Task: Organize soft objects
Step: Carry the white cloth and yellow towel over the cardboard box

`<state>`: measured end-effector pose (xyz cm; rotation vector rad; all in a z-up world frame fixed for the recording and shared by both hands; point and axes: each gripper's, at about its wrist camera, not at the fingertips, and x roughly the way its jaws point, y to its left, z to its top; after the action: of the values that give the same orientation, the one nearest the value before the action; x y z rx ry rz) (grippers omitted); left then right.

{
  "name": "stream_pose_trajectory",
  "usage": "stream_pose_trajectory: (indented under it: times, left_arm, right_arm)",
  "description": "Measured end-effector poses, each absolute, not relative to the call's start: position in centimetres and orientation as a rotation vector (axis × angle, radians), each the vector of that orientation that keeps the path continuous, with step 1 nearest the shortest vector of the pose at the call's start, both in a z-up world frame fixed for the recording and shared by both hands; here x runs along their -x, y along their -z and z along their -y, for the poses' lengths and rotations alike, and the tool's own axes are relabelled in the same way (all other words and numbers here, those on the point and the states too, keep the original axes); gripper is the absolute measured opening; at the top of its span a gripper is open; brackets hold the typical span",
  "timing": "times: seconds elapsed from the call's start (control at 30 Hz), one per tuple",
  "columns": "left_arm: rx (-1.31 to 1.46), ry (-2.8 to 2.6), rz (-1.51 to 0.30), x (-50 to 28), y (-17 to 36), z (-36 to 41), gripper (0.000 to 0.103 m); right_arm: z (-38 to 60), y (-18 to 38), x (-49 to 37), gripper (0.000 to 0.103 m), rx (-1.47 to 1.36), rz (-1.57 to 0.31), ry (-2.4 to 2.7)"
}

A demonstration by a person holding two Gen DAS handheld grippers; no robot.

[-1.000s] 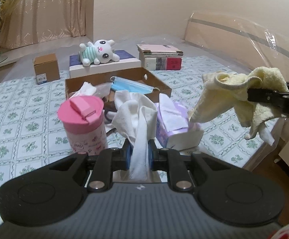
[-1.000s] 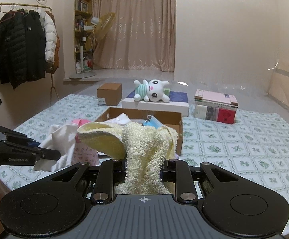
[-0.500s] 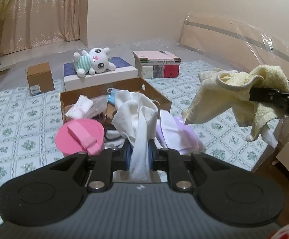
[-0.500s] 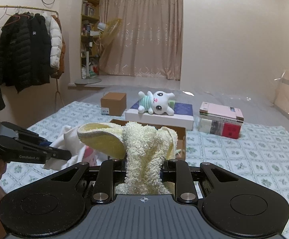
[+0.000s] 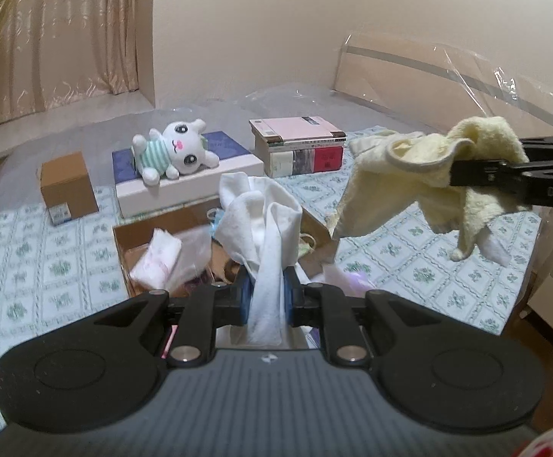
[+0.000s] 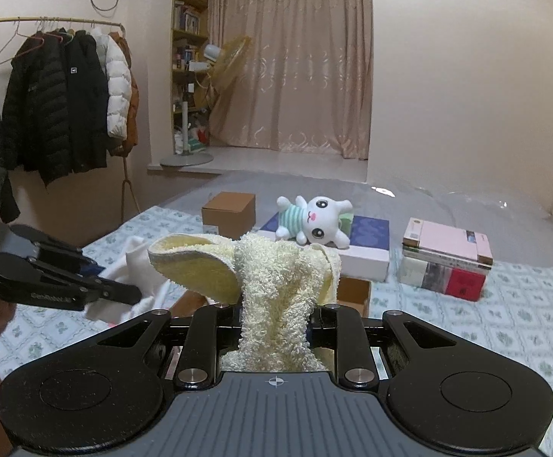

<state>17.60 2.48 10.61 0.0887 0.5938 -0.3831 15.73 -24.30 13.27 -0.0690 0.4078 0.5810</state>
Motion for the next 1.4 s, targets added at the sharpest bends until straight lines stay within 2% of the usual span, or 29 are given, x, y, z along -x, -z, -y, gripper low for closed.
stream_pose_trajectory:
  times: [0.57,0.87,1.2,1.4]
  left_arm:
    - [-0.184,0.364,-0.730,-30.4,-9.9,-4.2,0.015]
    - [-0.236,0.379,-0.813,-36.7,-6.6,-3.9,0.015]
    - [-0.295,0.369,-0.927,-41.8,-0.3,-3.7,0.015]
    - [-0.317,0.389,-0.976,-44.0,2.4,-3.1,0.015]
  right_arm:
    - [20.8,-12.5,-30.4,0.023,0.071,-0.566,-0.651]
    - [18.4,-7.6,-37.9,0.024,0.013,-0.731,-0.658]
    - [16.6,0.8,-44.1,0.024,0.164,-0.833,-0.507]
    - [14.6,3.8,-45.6,0.024,0.157,-0.905,-0.591]
